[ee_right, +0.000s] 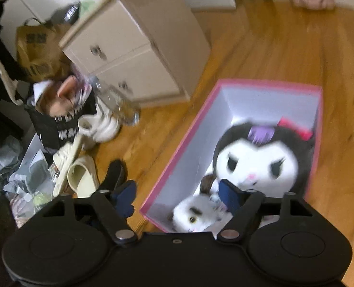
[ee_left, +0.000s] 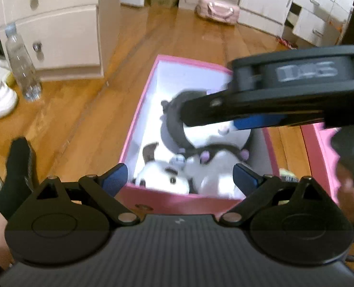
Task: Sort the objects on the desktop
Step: 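Move the right gripper to the pale green yarn ball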
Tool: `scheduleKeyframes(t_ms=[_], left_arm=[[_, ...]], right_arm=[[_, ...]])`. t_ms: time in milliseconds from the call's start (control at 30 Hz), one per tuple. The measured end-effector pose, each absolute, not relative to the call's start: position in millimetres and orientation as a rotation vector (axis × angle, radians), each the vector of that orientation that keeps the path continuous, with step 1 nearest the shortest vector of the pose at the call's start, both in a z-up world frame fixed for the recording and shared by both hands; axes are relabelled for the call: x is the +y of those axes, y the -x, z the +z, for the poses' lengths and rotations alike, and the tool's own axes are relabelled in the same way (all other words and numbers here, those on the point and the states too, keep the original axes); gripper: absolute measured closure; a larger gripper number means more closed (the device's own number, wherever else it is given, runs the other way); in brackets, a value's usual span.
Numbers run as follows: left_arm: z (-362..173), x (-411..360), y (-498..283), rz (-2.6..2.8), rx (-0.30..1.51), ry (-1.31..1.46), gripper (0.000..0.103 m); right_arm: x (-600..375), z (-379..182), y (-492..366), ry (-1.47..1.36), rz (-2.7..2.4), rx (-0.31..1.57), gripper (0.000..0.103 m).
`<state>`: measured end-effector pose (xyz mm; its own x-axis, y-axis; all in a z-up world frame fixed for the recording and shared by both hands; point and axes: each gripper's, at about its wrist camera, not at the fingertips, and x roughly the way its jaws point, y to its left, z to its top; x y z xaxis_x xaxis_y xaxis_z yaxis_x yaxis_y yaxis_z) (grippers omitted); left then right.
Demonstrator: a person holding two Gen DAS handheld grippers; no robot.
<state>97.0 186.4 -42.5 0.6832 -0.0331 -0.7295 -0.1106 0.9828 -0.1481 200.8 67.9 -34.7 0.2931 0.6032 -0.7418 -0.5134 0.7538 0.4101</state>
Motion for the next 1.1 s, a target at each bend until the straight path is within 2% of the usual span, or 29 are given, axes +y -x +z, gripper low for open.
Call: scheduleKeyframes(t_ms=[133,267,400,633,867,1000,1100], left_arm=[[-33,167,-98,-0.029,0.798,0.186,0.007],[-39,126,-99,0.014,0.894,0.117,0.007],[-35,84,-94,-0.114,0.897,0.055,0.007],[-39,45,-71,-0.108,0.943,-0.042,0.009],[-75,37,-75,-0.087,1.008,-0.059,0.010],[-88,39,-81,-0.114,1.022,0.056,0.010],[-92,34,-81,-0.119,1.017,0.045,0.010]], right_arm=[[37,-8,-187,-0.117,0.649,0.997,0.017],[-18,3,-176,-0.316,0.545,1.005,0.016],[-48,4,-175,-0.256,0.408,1.001,0.016],[-84,-32,-174,-0.252,0.445,1.125,0.016],[-122,-75,-180,-0.355,0.400,1.230,0.016],[-133,-95,-181,-0.411,0.401,1.264,0.016],[-140,-106,-183,-0.483,0.429,1.282,0.016]])
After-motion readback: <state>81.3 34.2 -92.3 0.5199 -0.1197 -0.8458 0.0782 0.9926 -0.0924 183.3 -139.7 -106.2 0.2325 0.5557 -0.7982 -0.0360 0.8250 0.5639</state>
